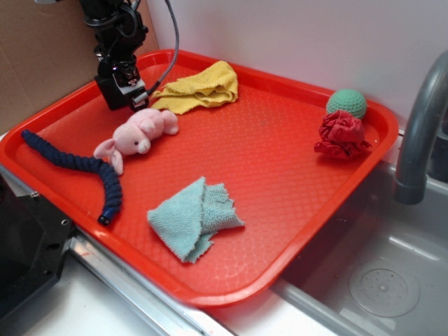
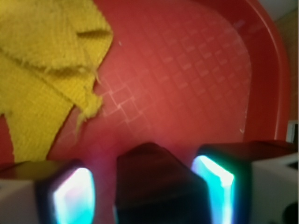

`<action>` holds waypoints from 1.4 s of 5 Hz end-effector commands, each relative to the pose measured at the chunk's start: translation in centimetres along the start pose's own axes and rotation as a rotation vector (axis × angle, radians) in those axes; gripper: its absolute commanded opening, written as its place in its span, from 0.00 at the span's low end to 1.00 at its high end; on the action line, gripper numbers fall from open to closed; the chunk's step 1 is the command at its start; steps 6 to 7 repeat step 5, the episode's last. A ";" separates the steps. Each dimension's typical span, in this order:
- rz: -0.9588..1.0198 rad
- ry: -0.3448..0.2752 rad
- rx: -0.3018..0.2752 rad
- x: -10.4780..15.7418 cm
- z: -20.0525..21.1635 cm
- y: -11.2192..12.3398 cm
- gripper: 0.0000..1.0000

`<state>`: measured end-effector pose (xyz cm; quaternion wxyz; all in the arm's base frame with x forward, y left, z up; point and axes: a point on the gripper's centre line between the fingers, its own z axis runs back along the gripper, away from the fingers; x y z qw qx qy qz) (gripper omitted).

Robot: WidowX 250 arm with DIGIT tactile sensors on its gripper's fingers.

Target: Grab the black box.

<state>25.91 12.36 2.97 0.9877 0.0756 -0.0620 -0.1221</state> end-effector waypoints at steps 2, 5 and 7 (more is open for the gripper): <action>0.131 -0.103 0.044 2.4 10.4 -4.5 0.00; 0.357 -0.061 -0.134 4.1 19.8 -6.1 0.00; 0.357 -0.061 -0.134 4.1 19.8 -6.1 0.00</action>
